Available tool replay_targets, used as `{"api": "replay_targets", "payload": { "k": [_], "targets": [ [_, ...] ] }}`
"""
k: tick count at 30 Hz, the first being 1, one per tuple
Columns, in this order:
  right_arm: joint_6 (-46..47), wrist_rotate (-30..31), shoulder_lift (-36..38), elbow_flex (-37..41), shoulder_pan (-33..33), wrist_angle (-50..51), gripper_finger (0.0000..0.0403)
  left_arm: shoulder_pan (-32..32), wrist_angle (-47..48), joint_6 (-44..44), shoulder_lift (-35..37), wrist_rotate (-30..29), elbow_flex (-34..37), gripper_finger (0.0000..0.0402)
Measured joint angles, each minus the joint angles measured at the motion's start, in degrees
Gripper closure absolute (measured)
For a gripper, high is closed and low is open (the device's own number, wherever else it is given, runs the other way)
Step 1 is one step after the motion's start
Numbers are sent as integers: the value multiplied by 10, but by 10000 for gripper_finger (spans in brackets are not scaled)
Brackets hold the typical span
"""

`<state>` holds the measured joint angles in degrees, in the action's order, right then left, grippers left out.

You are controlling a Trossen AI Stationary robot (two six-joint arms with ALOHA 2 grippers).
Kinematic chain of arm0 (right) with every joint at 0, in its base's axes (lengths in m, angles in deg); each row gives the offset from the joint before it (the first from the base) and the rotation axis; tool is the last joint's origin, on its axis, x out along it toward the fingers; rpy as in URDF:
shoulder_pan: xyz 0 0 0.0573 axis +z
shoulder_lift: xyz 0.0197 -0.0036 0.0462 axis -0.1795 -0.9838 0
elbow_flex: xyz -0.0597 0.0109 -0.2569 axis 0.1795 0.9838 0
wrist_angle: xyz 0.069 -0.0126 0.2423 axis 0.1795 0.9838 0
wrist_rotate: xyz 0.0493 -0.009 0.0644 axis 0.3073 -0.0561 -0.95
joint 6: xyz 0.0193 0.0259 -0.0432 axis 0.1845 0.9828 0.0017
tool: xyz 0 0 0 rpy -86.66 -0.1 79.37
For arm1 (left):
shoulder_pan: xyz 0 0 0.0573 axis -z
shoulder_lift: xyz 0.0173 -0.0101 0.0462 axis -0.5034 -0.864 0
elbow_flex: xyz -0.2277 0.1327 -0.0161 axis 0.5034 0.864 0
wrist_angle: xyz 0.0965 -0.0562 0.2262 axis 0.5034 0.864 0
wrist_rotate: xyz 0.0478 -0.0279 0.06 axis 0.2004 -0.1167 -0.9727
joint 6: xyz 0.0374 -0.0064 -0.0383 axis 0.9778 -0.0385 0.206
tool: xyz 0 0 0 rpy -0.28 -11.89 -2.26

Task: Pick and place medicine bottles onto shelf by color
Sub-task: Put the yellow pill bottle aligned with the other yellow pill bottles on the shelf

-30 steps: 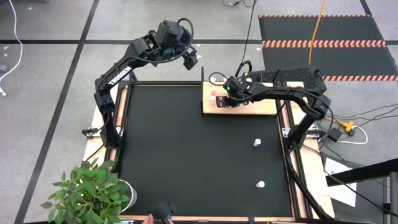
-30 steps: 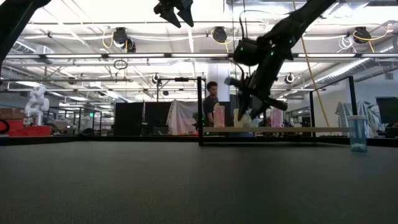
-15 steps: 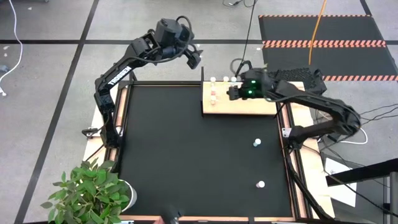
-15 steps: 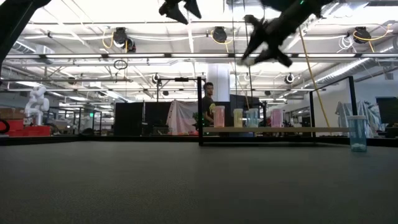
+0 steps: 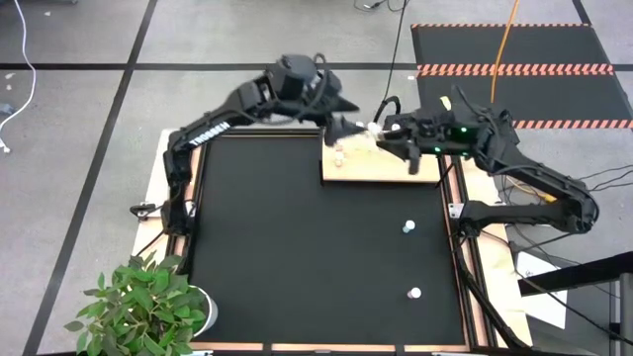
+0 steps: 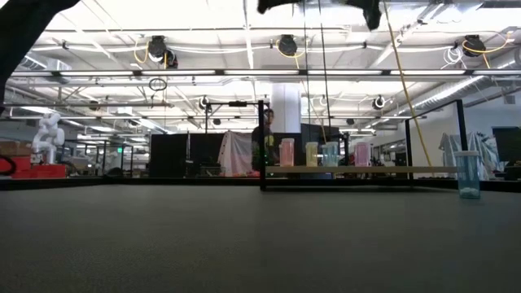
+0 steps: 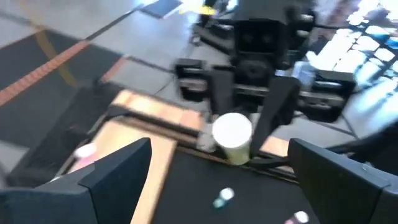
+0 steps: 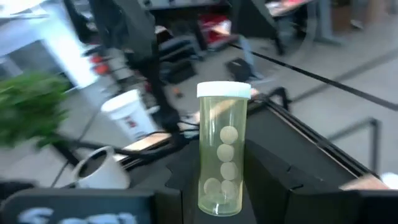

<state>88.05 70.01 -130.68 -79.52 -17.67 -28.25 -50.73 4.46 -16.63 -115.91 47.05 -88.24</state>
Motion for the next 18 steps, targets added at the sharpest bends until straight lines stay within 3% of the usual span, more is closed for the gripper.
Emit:
{"api": "replay_targets", "payload": {
  "k": [4, 10, 18],
  "targets": [
    [-40, -46, 29, 0, 0, 1, 298, 47, -48, 3, -11, -29, 0, 23],
    [-73, -99, 59, 0, 0, -57, 298, 97, -120, 4, -15, -127, 0, 23],
    [-98, -137, 64, 0, 0, -83, 298, 141, -207, 50, -15, -163, 1, 23]
  ]
}}
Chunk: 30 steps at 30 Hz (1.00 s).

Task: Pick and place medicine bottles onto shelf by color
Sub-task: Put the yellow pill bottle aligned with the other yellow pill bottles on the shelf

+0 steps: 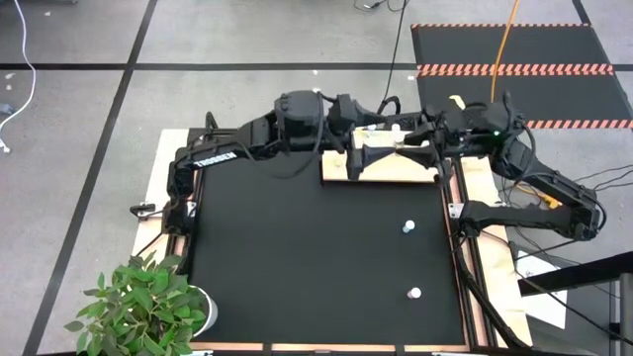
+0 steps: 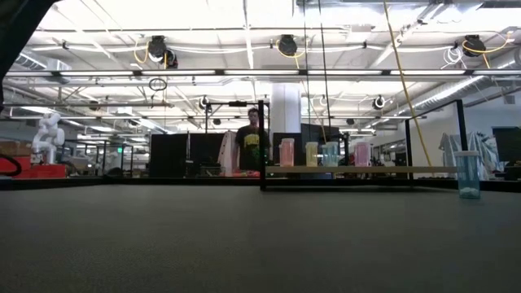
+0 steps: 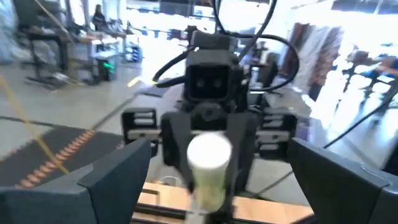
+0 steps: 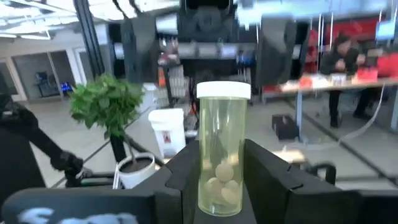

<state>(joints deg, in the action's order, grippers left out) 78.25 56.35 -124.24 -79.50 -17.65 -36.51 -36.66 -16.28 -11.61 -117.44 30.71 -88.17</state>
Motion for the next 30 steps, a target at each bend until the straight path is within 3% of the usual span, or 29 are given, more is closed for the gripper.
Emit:
{"api": "replay_targets", "payload": {
  "k": [6, 14, 18, 25, 30],
  "targets": [
    [14, -19, 1, 0, 0, -90, 298, 16, -24, 8, -3, -52, 38, 23],
    [14, -45, -6, 0, 0, -115, 298, 18, -192, -25, -1, 1, 120, 30],
    [15, -45, -10, 0, 0, -123, 298, 20, -250, -24, -1, 11, 153, 73],
    [30, -45, -20, 0, 12, -147, 298, 20, -265, -16, -1, 11, 162, 176],
    [30, -44, -26, 0, 19, -151, 298, 20, -266, -4, -1, 11, 162, 214]
  ]
}}
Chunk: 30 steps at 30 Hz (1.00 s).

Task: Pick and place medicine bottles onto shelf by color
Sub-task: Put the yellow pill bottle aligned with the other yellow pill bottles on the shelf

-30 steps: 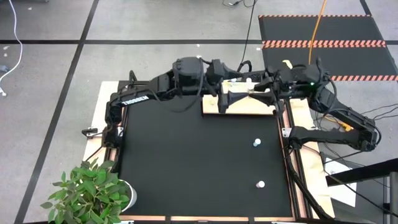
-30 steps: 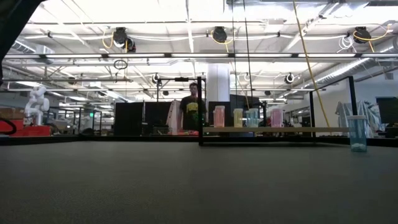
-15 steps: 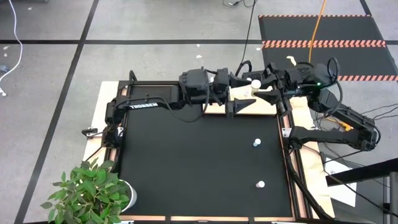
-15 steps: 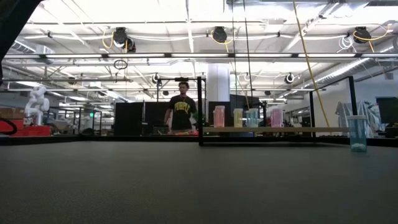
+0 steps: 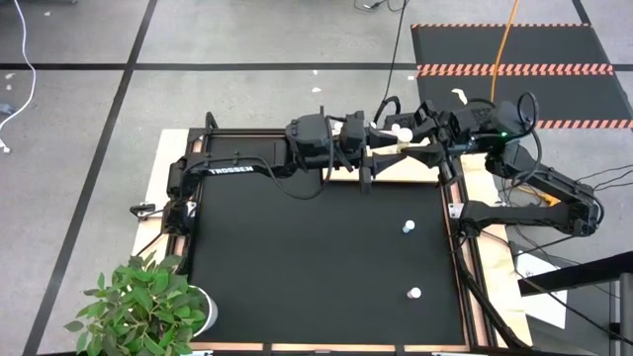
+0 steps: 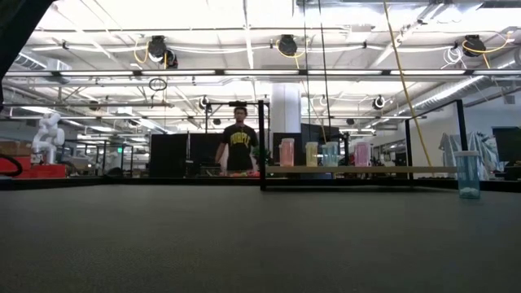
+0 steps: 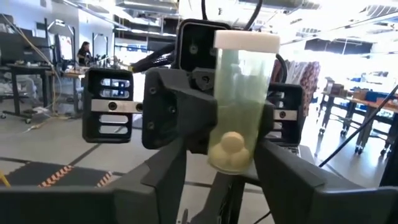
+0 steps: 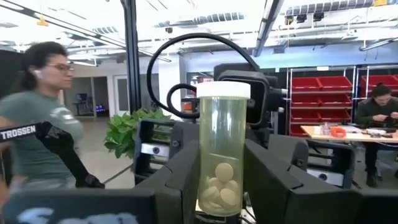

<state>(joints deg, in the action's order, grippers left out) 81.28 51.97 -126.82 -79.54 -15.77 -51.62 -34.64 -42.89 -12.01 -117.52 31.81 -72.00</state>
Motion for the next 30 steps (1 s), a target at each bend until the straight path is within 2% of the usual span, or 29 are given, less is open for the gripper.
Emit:
{"api": "replay_targets", "payload": {
  "k": [16, 24, 30],
  "targets": [
    [2, 4, -13, 0, 0, -1, 298, -1, 9, 19, 0, 5, 0, 301],
    [2, 16, -13, 0, 0, 0, 298, -6, 7, 14, 0, 8, 0, 287],
    [0, 19, -13, 0, -1, 12, 298, -8, 10, 14, 0, 10, 0, 306]
  ]
}}
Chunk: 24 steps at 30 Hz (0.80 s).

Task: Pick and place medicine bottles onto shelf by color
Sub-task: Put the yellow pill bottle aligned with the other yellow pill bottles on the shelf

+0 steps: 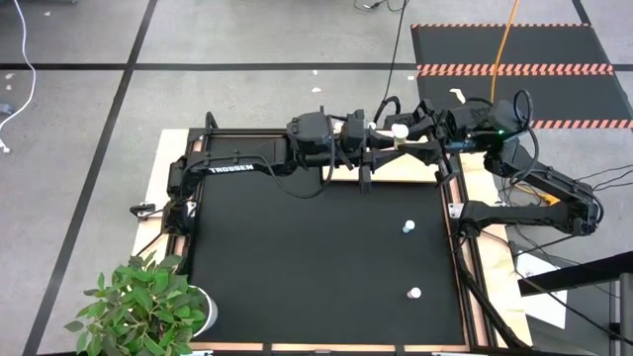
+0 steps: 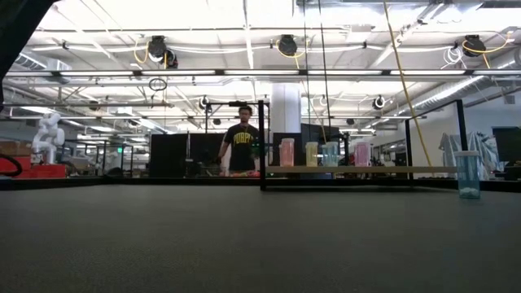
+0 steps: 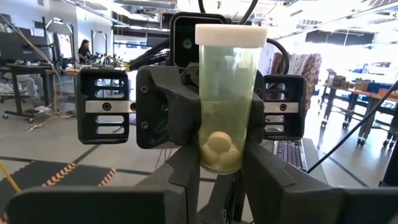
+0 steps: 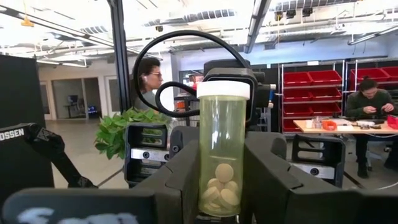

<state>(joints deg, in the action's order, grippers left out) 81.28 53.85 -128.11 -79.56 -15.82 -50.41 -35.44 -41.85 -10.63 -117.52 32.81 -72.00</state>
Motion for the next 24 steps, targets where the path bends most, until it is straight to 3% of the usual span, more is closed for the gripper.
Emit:
{"api": "replay_targets", "payload": {
  "k": [8, 19, 24],
  "targets": [
    [-9, 16, 2, 0, -1, 15, 257, -1, 7, -1, 0, 3, 0, 301],
    [-103, 88, 37, 2, -1, 40, 191, -4, 27, -4, 0, 0, 0, 300],
    [-36, 68, 49, 1, -2, 39, 163, -8, 71, -6, 0, -2, 0, 299]
  ]
}}
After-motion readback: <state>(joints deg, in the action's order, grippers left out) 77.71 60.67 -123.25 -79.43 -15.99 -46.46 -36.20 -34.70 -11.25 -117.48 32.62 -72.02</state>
